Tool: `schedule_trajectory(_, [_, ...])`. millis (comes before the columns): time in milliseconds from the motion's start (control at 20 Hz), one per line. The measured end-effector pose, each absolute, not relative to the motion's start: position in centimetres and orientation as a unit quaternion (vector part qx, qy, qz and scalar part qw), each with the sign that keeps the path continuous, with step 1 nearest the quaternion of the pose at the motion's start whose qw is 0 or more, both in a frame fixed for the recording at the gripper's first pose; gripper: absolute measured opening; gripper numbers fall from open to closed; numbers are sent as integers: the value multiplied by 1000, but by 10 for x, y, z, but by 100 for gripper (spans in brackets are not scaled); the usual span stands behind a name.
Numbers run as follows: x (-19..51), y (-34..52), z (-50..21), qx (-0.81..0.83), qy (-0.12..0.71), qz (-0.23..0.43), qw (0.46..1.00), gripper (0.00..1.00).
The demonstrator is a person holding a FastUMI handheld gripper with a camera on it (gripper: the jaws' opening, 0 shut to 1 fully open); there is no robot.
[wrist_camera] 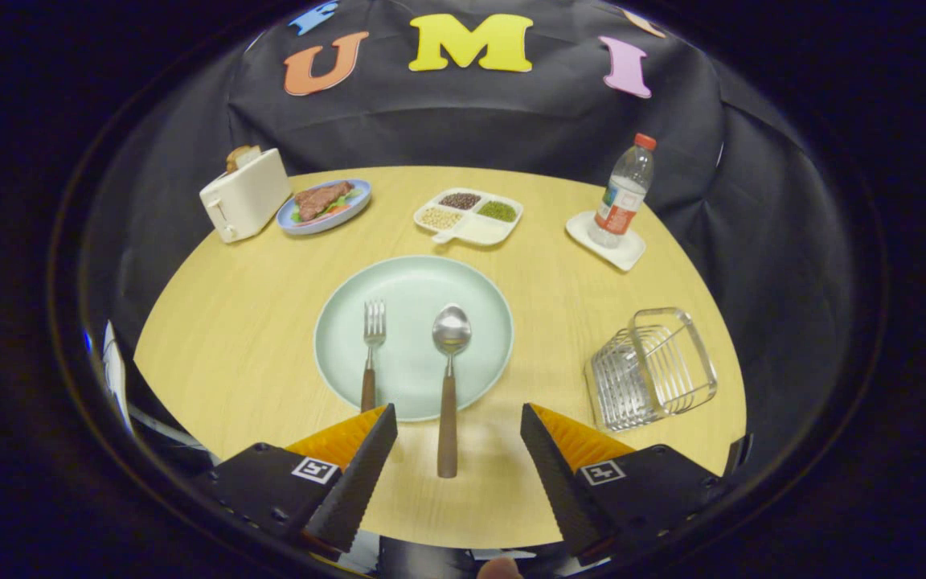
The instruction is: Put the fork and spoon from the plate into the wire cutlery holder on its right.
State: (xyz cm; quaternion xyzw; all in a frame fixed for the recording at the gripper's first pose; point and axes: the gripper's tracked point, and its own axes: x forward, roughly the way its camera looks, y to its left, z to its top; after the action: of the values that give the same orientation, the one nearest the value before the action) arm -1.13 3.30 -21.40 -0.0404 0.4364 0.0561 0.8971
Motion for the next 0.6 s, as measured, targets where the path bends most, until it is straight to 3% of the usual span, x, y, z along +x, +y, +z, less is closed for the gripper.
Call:
schedule_trajectory(500, [-16, 34, -246, -36, 489, 63, 869, 64])
schedule_trajectory(600, [-19, 35, -254, -29, 500, 65, 863, 50])
